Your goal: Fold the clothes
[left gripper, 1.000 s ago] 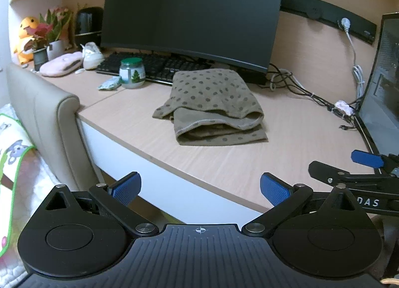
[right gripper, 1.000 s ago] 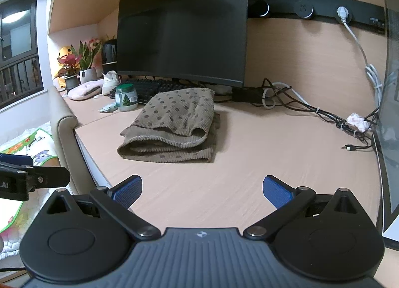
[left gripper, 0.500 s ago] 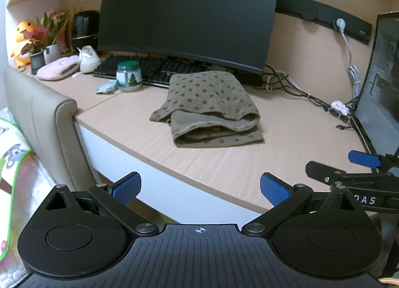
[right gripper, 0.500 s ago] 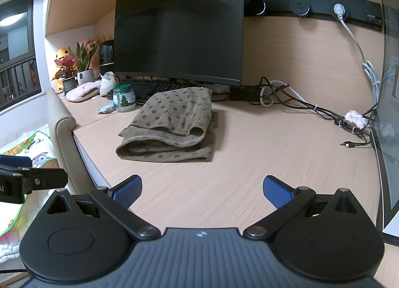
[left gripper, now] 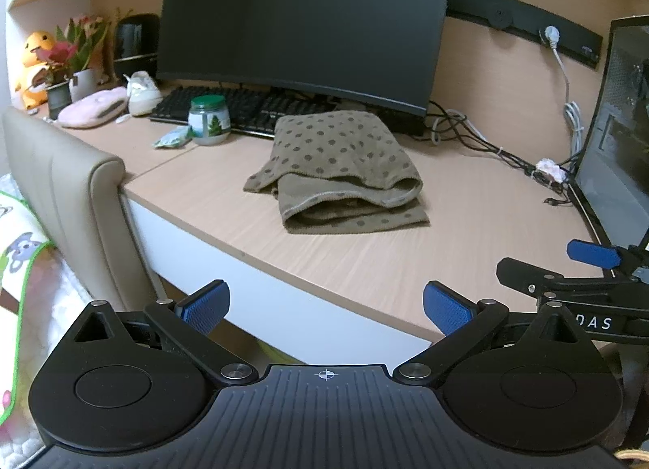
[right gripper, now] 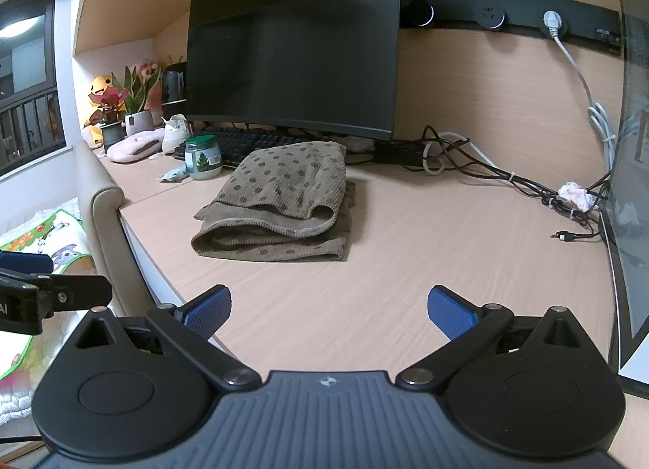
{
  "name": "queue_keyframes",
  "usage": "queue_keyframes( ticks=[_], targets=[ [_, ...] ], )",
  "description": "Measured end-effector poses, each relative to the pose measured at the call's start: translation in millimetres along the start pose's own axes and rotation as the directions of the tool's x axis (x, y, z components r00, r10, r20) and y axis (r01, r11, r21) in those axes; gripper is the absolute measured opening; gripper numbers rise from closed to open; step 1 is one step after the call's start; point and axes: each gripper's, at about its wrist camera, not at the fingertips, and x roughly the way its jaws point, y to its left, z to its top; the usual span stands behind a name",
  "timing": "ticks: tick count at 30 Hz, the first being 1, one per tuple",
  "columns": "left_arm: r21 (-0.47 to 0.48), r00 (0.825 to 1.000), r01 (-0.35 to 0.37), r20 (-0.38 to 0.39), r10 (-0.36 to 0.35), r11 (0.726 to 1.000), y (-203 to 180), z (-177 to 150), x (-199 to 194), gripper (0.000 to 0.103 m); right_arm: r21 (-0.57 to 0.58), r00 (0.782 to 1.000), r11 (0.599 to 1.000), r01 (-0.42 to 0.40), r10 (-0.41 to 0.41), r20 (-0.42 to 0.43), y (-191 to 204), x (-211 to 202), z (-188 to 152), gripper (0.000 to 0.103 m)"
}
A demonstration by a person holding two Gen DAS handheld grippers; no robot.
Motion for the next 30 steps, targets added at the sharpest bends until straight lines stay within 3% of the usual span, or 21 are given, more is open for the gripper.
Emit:
queue_keyframes(
  ticks=[30],
  targets=[
    [-0.005, 1.0, -0.012, -0.027, 0.012, 1.0, -0.8, -4.2, -3.5, 0.103, -0.013, 1.0, 1.0, -0.012, 0.012, -0.011, 6.8, -2.4, -1.5, 0.103]
  ],
)
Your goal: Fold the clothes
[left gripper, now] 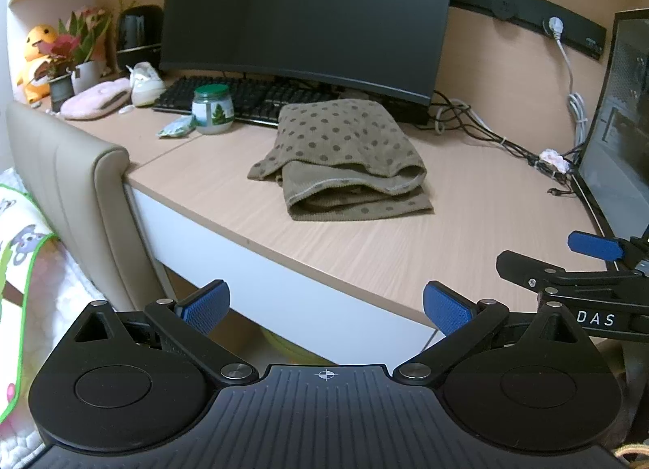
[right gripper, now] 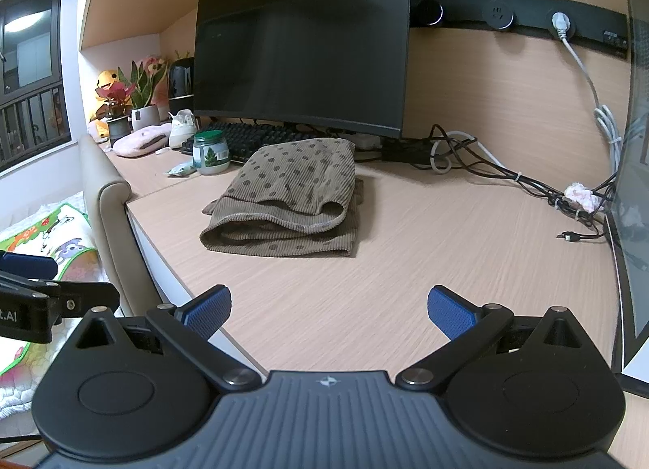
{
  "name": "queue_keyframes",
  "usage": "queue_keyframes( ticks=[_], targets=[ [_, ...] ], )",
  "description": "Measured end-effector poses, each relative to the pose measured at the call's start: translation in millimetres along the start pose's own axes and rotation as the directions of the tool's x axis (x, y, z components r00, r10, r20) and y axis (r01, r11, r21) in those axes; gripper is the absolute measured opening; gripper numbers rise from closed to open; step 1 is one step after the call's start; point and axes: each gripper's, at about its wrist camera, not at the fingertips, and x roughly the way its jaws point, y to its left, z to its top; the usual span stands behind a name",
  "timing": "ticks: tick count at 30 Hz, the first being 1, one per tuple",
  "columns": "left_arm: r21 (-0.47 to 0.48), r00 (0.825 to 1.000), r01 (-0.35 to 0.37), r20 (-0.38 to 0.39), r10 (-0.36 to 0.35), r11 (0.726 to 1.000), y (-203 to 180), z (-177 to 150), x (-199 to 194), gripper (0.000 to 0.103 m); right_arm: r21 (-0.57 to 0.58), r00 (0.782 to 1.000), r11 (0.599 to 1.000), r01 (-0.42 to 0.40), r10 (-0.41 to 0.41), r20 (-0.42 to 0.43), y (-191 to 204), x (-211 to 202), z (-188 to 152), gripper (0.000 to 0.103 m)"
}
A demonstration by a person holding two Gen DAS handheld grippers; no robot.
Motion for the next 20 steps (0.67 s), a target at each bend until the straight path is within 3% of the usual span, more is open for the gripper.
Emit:
queue_keyframes(
  ticks=[20],
  targets=[
    [-0.016, 1.0, 0.005, -0.005, -0.005, 1.0, 3.5, 1.5, 5.5, 0.103, 0.008, 1.0, 1.0, -0.004, 0.004, -0.017, -5.8, 6.2, -0.4, 0.103]
  ],
)
